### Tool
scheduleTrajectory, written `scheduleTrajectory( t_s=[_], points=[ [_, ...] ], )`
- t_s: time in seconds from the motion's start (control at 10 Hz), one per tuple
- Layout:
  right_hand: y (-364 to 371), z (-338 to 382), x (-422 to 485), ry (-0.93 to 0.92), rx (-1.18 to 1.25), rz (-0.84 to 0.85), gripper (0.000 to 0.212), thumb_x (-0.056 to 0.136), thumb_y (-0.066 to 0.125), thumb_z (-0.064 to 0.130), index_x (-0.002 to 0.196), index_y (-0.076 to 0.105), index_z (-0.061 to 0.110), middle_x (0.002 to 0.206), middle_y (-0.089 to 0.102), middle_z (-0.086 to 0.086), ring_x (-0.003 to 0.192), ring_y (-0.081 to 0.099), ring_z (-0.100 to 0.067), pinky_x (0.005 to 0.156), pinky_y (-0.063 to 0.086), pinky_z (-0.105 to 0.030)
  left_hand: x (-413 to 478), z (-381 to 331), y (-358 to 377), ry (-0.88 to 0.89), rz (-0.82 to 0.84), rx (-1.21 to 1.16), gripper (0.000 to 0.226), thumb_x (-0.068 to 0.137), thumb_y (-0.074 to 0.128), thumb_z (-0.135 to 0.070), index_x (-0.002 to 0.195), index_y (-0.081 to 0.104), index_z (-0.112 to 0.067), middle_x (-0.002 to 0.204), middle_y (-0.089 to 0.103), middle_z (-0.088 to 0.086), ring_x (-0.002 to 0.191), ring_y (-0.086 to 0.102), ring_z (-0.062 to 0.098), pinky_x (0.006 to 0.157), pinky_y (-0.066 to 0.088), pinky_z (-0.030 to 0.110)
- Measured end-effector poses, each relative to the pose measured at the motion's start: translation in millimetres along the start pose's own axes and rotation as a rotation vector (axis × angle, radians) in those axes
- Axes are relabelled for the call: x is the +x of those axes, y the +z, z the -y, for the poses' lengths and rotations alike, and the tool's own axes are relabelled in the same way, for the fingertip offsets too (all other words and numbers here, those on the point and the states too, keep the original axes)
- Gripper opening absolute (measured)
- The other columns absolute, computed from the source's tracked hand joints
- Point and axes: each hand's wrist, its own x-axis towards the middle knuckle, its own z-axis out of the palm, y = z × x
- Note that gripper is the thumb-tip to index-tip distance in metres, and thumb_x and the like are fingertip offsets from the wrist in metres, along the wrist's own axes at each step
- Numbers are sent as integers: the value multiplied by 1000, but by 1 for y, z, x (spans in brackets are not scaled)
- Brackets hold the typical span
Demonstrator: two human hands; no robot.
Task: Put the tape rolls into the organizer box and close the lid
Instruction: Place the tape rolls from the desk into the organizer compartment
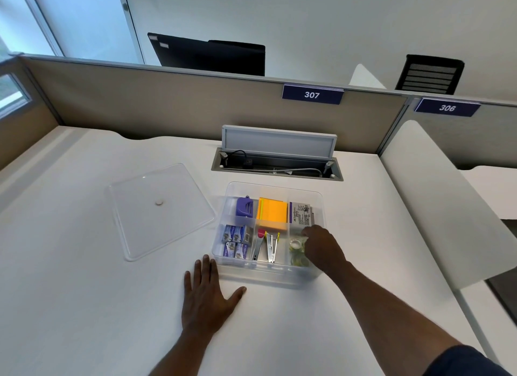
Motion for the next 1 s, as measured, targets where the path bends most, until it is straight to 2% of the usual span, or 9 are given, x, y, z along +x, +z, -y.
scheduleTrajectory(
  t_s=[0.2,0.5,1.0],
  points=[
    [-1,8,3,111,-27,55,22,83,49,6,100,62,2,110,66,-22,99,64,-38,84,53,-38,0,-1,-1,-6,0,1,109,73,20,-87,150,13,-8,159,17,11,147,11,27,120,8,48],
    [9,14,5,133,-176,116,24,86,51,11,109,59,8,111,66,-15,100,66,-33,84,54,-38,-1,-1,-3,-3,-3,-3,110,73,19,-87,150,11,-9,160,14,10,148,8,26,120,5,47],
    [16,13,8,162,-139,59,21,88,53,14,109,56,11,108,68,-12,97,67,-30,81,55,-38,-1,-2,-3,-4,4,1,108,74,22,-86,150,16,-9,159,16,12,147,11,28,120,8,49]
  ],
)
